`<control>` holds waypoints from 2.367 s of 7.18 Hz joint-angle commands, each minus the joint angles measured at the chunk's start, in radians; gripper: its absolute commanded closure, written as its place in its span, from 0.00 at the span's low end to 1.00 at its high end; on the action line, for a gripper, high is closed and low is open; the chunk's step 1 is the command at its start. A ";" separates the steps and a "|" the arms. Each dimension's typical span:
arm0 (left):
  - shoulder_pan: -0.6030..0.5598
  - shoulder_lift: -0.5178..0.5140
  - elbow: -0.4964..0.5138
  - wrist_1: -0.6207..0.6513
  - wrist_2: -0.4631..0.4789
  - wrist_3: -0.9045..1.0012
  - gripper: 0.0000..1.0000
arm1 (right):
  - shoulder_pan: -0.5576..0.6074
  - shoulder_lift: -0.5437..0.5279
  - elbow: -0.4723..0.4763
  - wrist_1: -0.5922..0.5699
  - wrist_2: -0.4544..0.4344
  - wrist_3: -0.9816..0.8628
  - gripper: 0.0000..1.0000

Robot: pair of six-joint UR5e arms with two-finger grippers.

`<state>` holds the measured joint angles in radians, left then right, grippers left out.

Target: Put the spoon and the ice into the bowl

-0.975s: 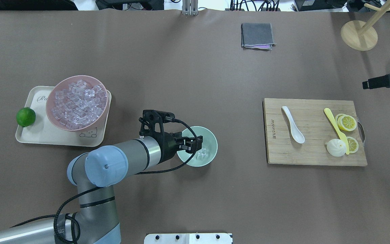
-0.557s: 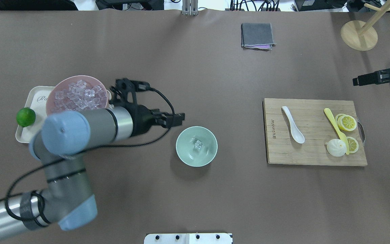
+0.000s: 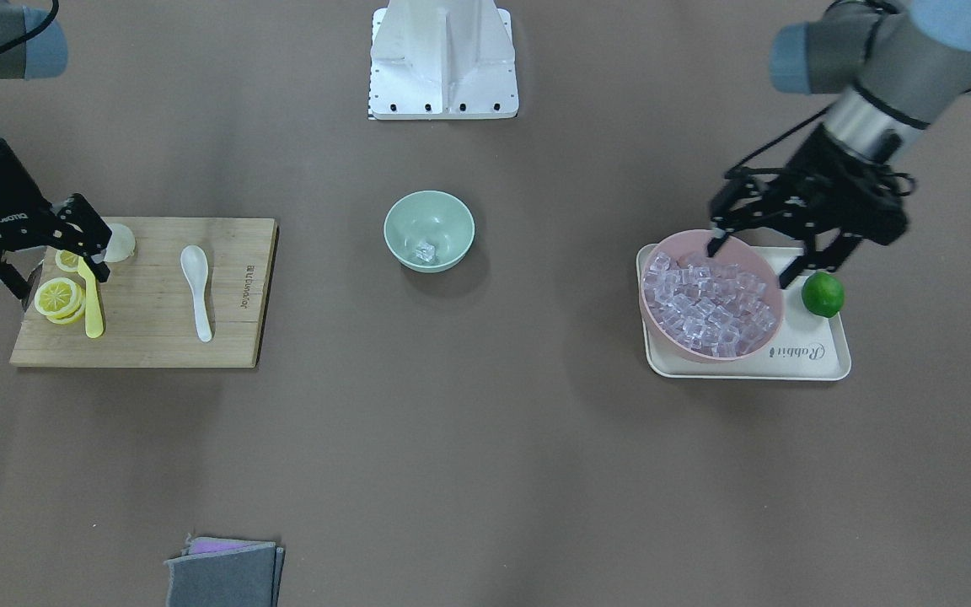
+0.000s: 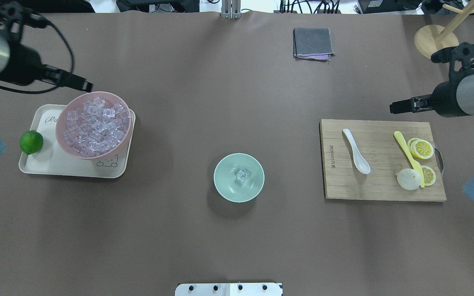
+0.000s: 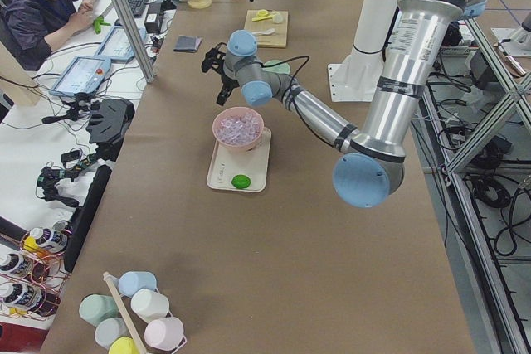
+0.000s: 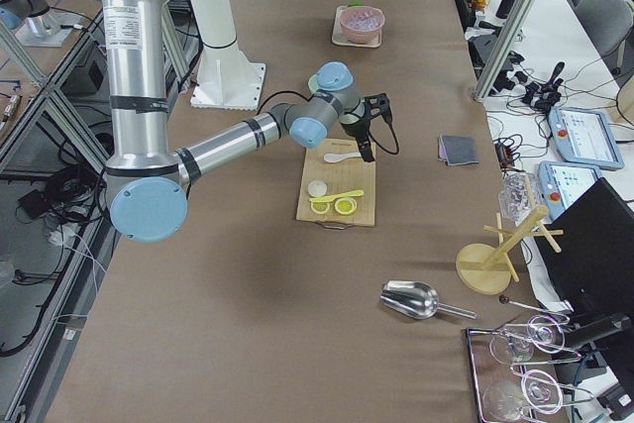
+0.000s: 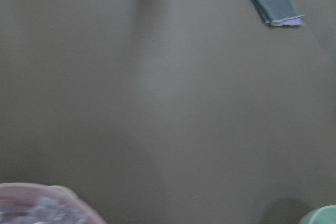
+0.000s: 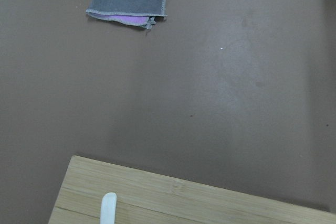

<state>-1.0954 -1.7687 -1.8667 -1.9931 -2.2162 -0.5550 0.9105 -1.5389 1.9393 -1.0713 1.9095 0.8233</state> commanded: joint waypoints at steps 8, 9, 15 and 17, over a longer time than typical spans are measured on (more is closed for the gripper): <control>-0.472 0.147 0.153 0.293 -0.103 0.909 0.02 | -0.286 0.125 -0.117 -0.098 -0.239 0.069 0.32; -0.472 0.147 0.153 0.292 -0.103 0.909 0.02 | -0.289 0.125 -0.135 -0.098 -0.241 0.068 0.32; -0.471 0.147 0.155 0.290 -0.103 0.906 0.02 | -0.295 0.148 -0.152 -0.099 -0.253 0.082 1.00; -0.469 0.146 0.156 0.290 -0.103 0.903 0.02 | -0.297 0.152 -0.142 -0.099 -0.251 0.132 1.00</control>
<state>-1.5657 -1.6217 -1.7110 -1.7027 -2.3194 0.3501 0.6142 -1.3910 1.7904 -1.1702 1.6581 0.9308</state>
